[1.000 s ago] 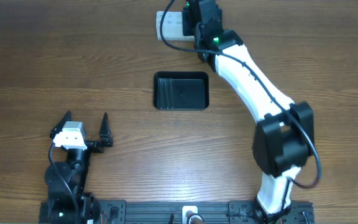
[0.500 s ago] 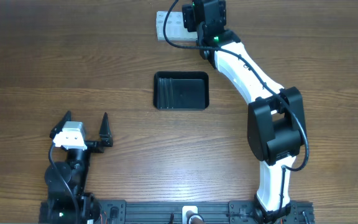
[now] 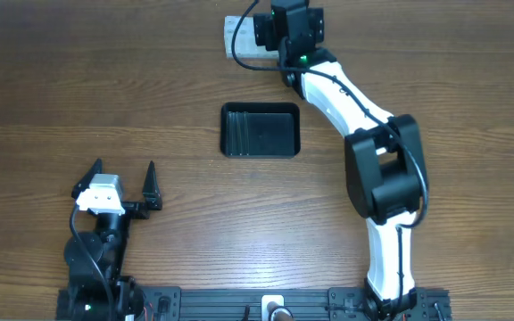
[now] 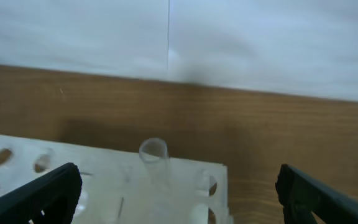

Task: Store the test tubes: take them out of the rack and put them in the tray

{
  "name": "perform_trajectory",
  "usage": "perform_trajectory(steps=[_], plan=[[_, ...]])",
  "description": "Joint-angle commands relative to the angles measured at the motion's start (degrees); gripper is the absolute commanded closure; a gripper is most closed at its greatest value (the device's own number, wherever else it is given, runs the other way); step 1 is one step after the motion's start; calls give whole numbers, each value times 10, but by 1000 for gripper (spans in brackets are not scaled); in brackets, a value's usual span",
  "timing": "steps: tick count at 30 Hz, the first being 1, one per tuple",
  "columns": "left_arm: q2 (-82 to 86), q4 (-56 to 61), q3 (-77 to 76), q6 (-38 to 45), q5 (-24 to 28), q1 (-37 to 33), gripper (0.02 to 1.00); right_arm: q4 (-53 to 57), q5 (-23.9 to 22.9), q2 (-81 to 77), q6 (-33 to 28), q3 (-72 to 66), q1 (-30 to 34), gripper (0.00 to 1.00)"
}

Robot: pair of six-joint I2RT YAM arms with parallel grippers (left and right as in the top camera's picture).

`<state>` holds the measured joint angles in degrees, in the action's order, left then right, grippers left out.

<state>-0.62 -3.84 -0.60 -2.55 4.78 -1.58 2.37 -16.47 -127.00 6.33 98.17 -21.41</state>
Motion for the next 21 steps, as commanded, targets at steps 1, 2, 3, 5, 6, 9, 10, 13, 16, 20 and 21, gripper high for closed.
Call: perform_trajectory(steps=[1,2,3,5,6,9,10,13,16,20,21], plan=[[5,-1,3,8,10,-3,18,18,1,-32,20,62,-2,9],[5,-1,3,8,10,-3,20,24,1,-42,20,75,-3,9],[5,-1,3,8,10,-3,18,31,1,-51,19,87,-3,9],[5,-1,3,8,10,-3,18,44,-4,-70,20,113,-3,9],[5,-1,3,8,10,-3,18,51,-12,-78,20,126,-3,7],[5,-1,3,8,10,-3,18,57,-16,-88,20,141,-3,7],[5,-1,3,8,10,-3,18,57,-16,-88,20,143,-3,9],[5,-1,3,8,10,-3,18,56,-16,-88,19,144,-3,9],[5,-1,3,8,10,-3,18,60,-16,-88,19,144,-3,14],[5,-1,3,8,10,-3,20,64,-16,-90,19,144,-3,82],[5,-1,3,8,10,-3,18,67,-16,-90,19,144,-3,104]])
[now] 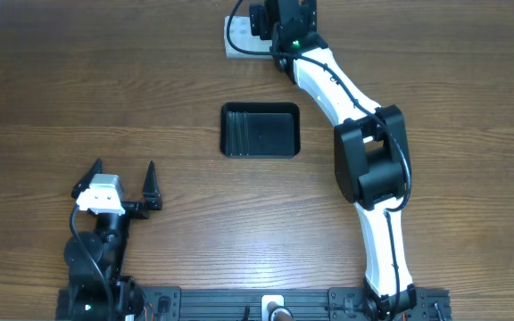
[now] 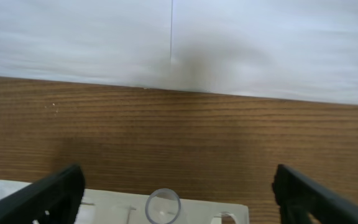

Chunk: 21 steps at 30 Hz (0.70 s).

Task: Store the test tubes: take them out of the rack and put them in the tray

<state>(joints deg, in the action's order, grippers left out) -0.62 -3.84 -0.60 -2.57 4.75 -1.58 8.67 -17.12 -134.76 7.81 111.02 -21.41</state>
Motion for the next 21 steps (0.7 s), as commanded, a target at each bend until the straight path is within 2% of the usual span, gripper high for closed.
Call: perform_trajectory(steps=[1,8,15,21], plan=[[5,-1,3,8,10,-3,18,7,-10,-13,5,15,-3,134],[5,-1,3,8,10,-3,18,12,-10,-13,5,15,-3,218],[5,-1,3,8,10,-3,18,14,-10,-13,5,15,-3,340],[5,-1,3,8,10,-3,18,17,-29,-13,5,15,-4,457]])
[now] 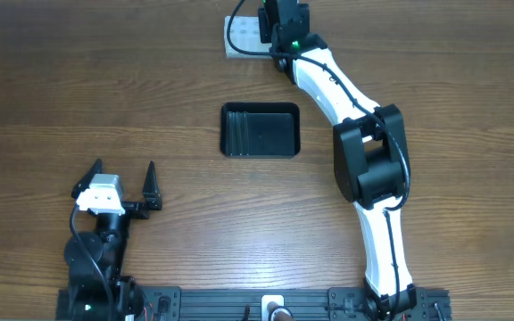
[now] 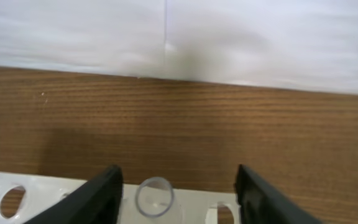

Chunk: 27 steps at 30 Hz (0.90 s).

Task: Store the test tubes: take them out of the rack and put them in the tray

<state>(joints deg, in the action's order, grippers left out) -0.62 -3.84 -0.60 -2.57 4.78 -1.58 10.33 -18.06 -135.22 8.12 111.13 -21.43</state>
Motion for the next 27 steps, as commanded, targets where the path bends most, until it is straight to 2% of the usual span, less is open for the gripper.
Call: perform_trajectory(steps=[1,4,10,27], plan=[[5,-1,3,8,10,-3,18,1,-19,-9,2,14,-4,465],[5,-1,3,8,10,-3,18,2,-19,-9,2,14,-4,496],[5,-1,3,8,10,-3,18,6,-19,-9,0,14,-9,630],[5,-1,3,8,9,-3,18,9,-19,-9,0,14,-10,741]])
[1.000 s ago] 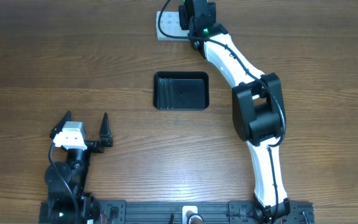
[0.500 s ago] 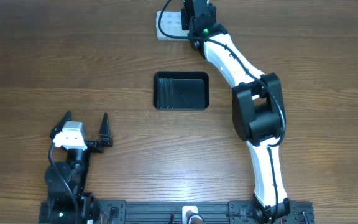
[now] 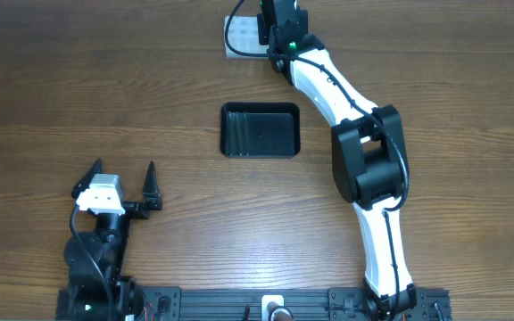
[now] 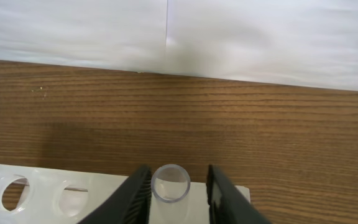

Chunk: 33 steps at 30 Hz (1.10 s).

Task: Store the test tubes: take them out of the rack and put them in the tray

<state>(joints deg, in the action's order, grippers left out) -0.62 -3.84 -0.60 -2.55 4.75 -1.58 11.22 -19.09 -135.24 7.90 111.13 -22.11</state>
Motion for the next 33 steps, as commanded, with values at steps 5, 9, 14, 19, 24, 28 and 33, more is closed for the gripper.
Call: perform_trajectory(steps=[5,9,14,19,24,28,33], plan=[[5,-1,3,8,10,-3,18,1,-9,-9,2,14,-4,809],[5,-1,3,8,10,-3,18,2,-9,-9,2,14,-4,829],[5,-1,3,8,10,-3,18,2,-9,-9,2,14,-4,866],[5,-1,3,8,10,-3,18,1,-9,-9,2,14,-4,886],[5,-1,3,8,10,-3,18,1,-9,-9,2,14,-4,906],[5,-1,3,8,10,-3,18,1,-9,-2,2,14,-7,908],[5,-1,3,8,10,-3,18,8,-9,43,2,14,-10,912]])
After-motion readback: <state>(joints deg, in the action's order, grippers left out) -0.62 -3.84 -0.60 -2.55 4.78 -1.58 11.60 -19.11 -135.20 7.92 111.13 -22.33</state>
